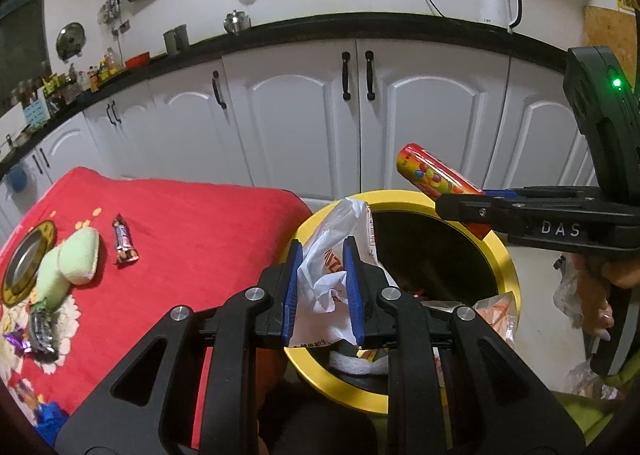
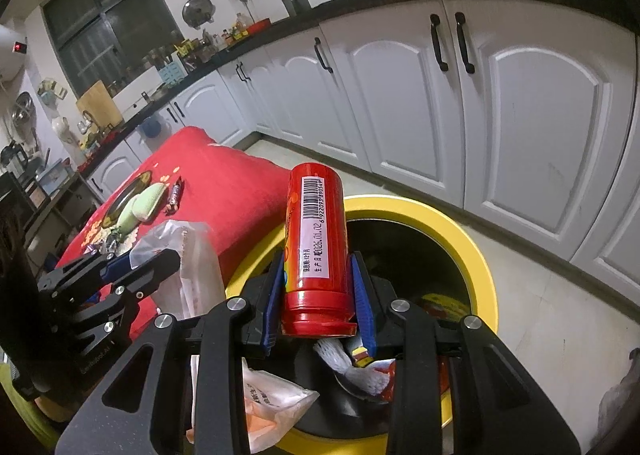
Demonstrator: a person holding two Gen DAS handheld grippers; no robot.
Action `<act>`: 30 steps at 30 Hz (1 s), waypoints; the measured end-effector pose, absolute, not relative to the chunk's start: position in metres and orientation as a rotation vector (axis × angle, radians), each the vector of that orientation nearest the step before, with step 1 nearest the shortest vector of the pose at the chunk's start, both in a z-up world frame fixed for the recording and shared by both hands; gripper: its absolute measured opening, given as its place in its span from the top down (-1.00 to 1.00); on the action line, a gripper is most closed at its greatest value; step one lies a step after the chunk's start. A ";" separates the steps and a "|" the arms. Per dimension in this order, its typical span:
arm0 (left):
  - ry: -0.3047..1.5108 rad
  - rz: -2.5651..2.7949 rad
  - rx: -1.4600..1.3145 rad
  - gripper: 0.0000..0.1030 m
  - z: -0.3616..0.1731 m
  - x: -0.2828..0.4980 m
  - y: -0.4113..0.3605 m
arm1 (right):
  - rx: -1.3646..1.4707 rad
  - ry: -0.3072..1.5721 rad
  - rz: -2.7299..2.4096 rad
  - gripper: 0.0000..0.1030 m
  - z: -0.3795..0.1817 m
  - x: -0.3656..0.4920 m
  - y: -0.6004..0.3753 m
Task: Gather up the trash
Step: 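Open both grippers to drop the bottle and bag into the bin, then move both tools back over the remaining items on the blanket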
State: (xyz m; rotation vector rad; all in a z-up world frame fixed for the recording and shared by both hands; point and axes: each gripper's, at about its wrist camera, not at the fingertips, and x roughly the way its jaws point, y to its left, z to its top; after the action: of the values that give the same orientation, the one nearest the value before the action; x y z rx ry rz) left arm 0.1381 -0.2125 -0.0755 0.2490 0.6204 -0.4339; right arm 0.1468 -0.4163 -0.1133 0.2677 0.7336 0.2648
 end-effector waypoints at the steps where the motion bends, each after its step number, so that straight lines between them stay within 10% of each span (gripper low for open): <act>1: 0.626 -0.437 0.246 0.70 -0.077 0.139 -0.213 | 0.269 0.737 0.265 0.41 -0.115 0.148 -0.417; 16: 0.661 -0.462 0.208 0.60 -0.083 0.143 -0.215 | 0.282 0.769 0.245 0.37 -0.123 0.155 -0.421; 30: 0.653 -0.379 0.104 -0.42 -0.070 0.142 -0.182 | 0.290 0.766 0.211 0.06 -0.124 0.154 -0.425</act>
State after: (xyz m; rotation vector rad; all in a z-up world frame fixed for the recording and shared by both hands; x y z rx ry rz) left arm 0.1424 -0.1818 -0.0703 0.1035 0.6528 -0.3787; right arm 0.1538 -0.4250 -0.1239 0.2904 0.7658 0.2108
